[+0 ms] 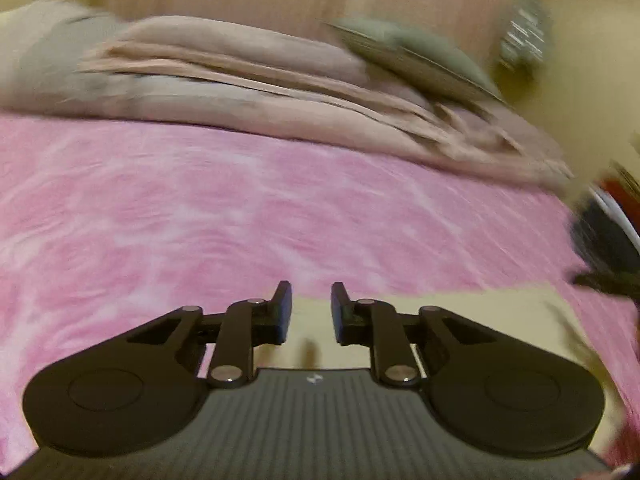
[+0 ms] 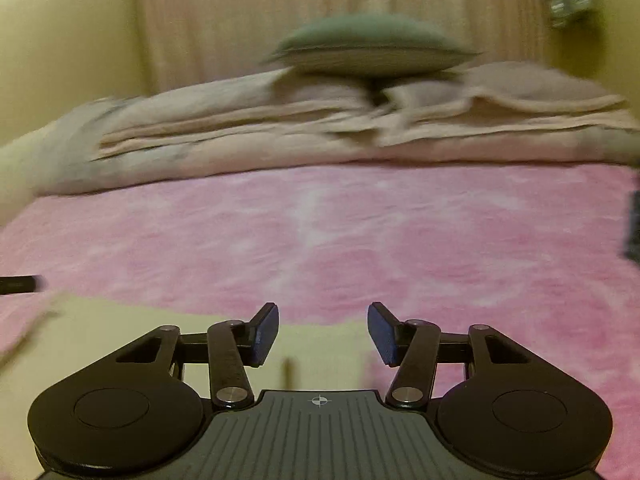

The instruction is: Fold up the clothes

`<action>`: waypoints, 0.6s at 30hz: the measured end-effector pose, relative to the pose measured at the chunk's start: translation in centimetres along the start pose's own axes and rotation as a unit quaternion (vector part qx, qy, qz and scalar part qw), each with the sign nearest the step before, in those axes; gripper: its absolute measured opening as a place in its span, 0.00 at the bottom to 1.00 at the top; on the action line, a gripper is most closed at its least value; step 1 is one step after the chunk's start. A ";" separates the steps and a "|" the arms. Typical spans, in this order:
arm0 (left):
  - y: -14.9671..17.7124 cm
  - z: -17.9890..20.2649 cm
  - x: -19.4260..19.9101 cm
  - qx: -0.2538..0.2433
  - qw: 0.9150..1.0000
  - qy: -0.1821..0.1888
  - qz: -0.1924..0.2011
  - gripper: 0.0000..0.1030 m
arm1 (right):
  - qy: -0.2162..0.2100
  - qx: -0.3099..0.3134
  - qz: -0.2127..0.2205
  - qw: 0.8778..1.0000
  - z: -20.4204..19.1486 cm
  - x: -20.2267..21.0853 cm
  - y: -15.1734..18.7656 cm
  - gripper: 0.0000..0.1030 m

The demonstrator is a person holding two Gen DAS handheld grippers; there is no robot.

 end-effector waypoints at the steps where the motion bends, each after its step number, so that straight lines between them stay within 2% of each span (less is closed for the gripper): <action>1: 0.3 1.2 -0.5 -0.018 1.000 0.015 -0.012 0.15 | -0.007 0.017 -0.011 1.000 -1.2 -0.6 0.6 0.52; 3: 1.2 2.3 -1.9 -0.048 0.998 0.015 -0.026 0.15 | -0.002 0.043 -0.036 0.998 -2.5 -2.3 2.0 0.52; 5: 2.5 1.0 -3.4 -0.040 0.999 -0.010 -0.032 0.15 | 0.022 0.054 -0.055 0.997 -2.1 -4.1 3.5 0.52; 6: 3.2 0.1 -4.1 -0.031 0.999 -0.024 -0.035 0.15 | 0.028 0.055 -0.050 0.997 -1.5 -4.6 4.0 0.51; 7: 3.5 -0.7 -4.3 -0.022 0.999 -0.033 -0.032 0.07 | 0.032 0.056 -0.044 0.997 -0.9 -4.9 4.3 0.51; 9: 3.5 -2.1 -3.6 -0.006 0.999 -0.042 -0.020 0.03 | 0.043 0.044 -0.036 0.997 -0.3 -4.4 3.8 0.51; 10: 3.5 -2.7 -3.2 0.002 0.999 -0.046 -0.014 0.03 | 0.057 0.038 -0.030 0.997 0.2 -4.0 3.5 0.51; 12: 2.9 -2.8 -1.4 -0.014 0.998 -0.066 -0.004 0.03 | 0.097 0.035 -0.011 0.995 1.1 -2.0 2.7 0.51; 13: 2.7 -2.6 -0.1 -0.015 0.997 -0.071 -0.001 0.06 | 0.107 0.031 -0.001 0.994 1.4 -0.8 2.4 0.51; 15: 2.7 -1.4 2.6 -0.008 0.998 -0.062 0.004 0.07 | 0.095 0.011 0.017 0.995 1.1 2.3 2.5 0.51; 18: 3.7 1.8 6.5 -0.012 0.999 -0.035 0.007 0.07 | 0.059 0.010 0.022 0.998 -1.6 6.1 4.6 0.51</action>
Point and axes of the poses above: each gripper's, at about its wrist camera, not at the fingertips, and x roughly against the way its jaws point, z to its right, y to its underside, the point moved 7 cm from there along -x, roughly the way its jaws point, and after that the axes turned 6 degrees about -x, right-handed, at the moved point
